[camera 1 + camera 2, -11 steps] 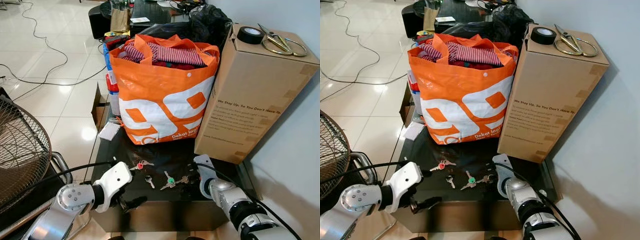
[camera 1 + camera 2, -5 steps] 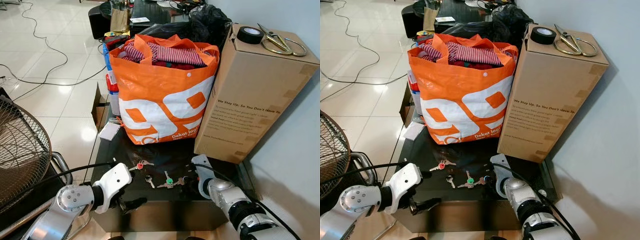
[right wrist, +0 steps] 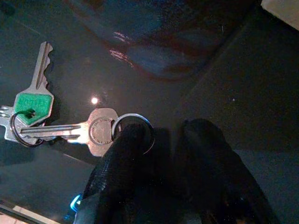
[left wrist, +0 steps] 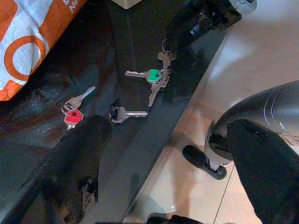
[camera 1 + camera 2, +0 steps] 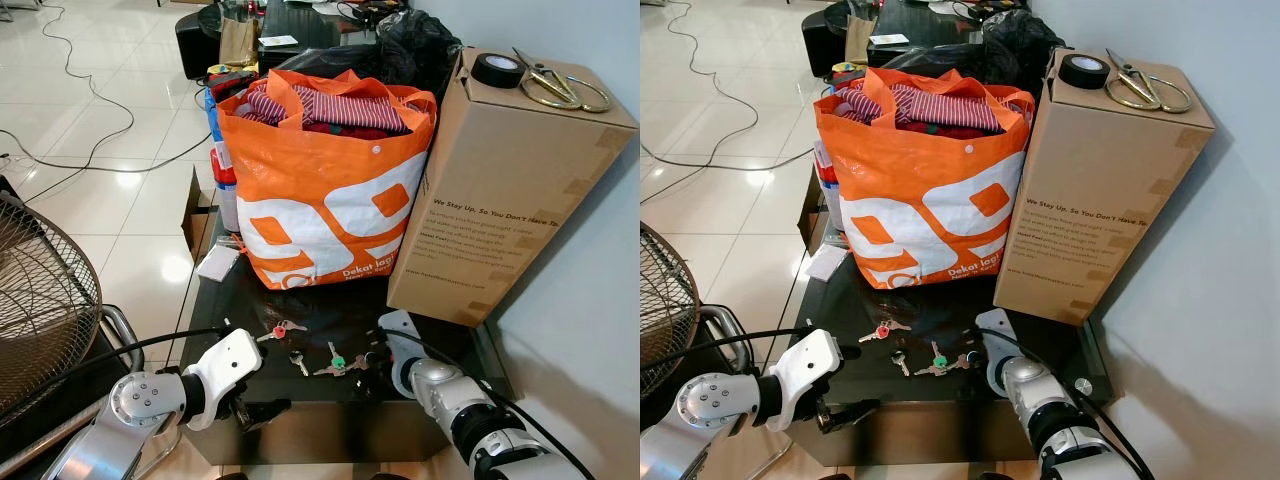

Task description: Hang keys on a hook

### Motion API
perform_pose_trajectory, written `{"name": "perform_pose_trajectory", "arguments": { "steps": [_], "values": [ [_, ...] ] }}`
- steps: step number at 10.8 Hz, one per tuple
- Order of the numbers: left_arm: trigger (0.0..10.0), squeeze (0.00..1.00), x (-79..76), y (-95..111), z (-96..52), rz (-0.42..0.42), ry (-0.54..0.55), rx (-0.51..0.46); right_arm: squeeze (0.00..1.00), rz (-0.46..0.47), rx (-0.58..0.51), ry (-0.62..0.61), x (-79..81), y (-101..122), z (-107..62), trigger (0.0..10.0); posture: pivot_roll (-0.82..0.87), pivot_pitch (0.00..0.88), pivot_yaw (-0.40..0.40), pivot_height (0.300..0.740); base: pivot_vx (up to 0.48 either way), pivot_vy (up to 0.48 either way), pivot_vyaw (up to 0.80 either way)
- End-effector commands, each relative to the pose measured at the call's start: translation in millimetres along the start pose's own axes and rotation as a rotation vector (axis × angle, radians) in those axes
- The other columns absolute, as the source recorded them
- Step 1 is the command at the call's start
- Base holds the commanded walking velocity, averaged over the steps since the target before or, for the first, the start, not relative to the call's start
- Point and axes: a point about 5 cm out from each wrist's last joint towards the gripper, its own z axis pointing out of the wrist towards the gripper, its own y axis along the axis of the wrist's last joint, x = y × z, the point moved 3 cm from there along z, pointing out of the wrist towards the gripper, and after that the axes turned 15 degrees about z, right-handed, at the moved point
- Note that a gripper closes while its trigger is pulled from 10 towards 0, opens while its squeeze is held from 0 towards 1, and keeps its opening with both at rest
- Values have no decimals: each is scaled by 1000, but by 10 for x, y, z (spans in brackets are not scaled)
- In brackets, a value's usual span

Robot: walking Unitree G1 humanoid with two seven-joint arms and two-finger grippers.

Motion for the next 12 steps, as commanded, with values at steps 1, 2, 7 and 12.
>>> {"name": "perform_pose_trajectory", "arguments": {
  "steps": [1, 2, 7, 12],
  "values": [
    [10000, 0, -3, 16, -6, 23, -8, 3, 0, -26, 25, -33, -53, -48, -1, 0, -55, 0, -41, 740, 0, 0, 0],
    [10000, 0, 6, 13, -10, 23, -3, 5, 0, -40, 19, -36, -43, -32, 3, 0, -50, 0, -44, 740, 0, 0, 0],
    [10000, 0, 37, 14, 5, 20, 16, 8, 0, 45, -27, -10, -14, 112, 6, 0, -46, 0, -46, 740, 0, 0, 0],
    [10000, 0, 344, 197, 213, 8, 132, -84, 0, 118, -299, 13, -210, 734, -159, 0, -117, 0, 5, 740, 0, 0, 0]
  ]
}}
